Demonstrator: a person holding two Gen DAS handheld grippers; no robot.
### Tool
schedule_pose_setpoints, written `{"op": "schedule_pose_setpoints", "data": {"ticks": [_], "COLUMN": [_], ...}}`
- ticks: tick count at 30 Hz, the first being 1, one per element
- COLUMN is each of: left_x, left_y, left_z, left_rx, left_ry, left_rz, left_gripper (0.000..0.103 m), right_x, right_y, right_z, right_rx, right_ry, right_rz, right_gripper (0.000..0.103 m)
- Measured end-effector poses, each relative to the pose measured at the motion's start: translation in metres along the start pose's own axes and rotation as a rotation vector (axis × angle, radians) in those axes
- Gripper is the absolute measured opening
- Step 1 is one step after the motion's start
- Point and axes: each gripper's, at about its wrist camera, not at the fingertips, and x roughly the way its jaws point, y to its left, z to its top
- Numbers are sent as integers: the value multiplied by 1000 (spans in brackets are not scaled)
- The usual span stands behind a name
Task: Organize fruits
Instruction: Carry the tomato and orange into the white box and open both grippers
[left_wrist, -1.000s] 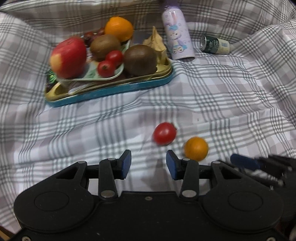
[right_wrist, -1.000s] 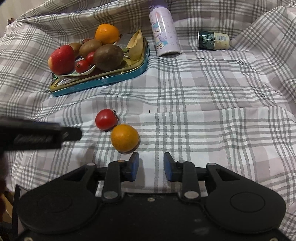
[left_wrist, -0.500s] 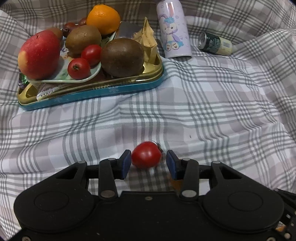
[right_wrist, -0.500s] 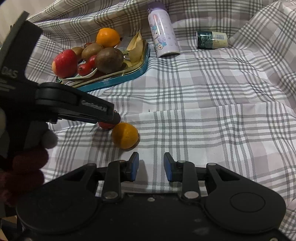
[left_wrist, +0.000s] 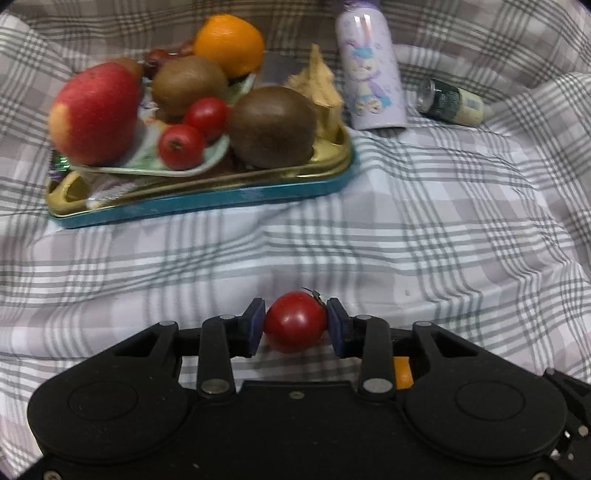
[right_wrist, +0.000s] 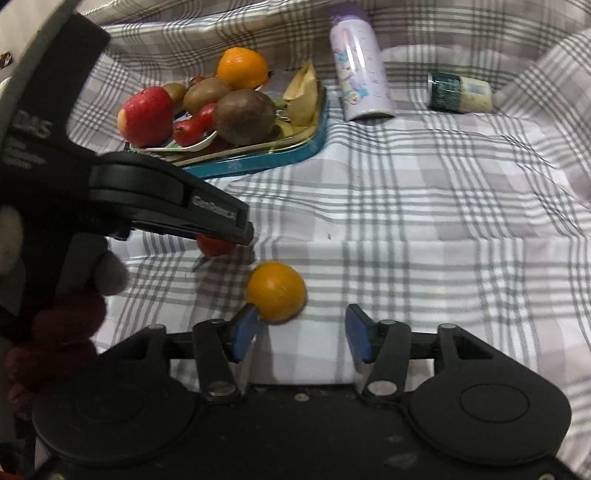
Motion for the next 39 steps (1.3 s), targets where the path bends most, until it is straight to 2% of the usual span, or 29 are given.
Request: {"op": "schedule_pose_setpoints", "data": {"ticks": [10, 13, 18, 23, 29, 34, 39], "left_x": [-13, -20, -35, -56, -88, -113, -124], "left_y": [23, 23, 24, 25, 26, 29, 33], "left_z": [-13, -19, -28, -39, -61, -89, -121], "left_rx": [-45, -48, -49, -50, -45, -37, -39], "left_ry": [29, 32, 22, 1, -27, -37, -12], "left_rz": [37, 38, 41, 42, 37, 31, 38], "left_gripper": [44, 44, 44, 44, 44, 44, 44], "right_x": [25, 27, 21, -7, -55, -93, -114], "right_y": [15, 18, 19, 20, 23, 27, 30], "right_z": [12, 13, 12, 9, -1, -21, -53], "right_rx": [-56, -81, -60, -54, -45, -45, -44], "right_ry": [-9, -10, 0, -37, -80, -102, -66], "right_rz": [-45, -61, -75, -83, -50, -28, -3], "right_gripper": [59, 41, 41, 41, 41, 41, 41]}}
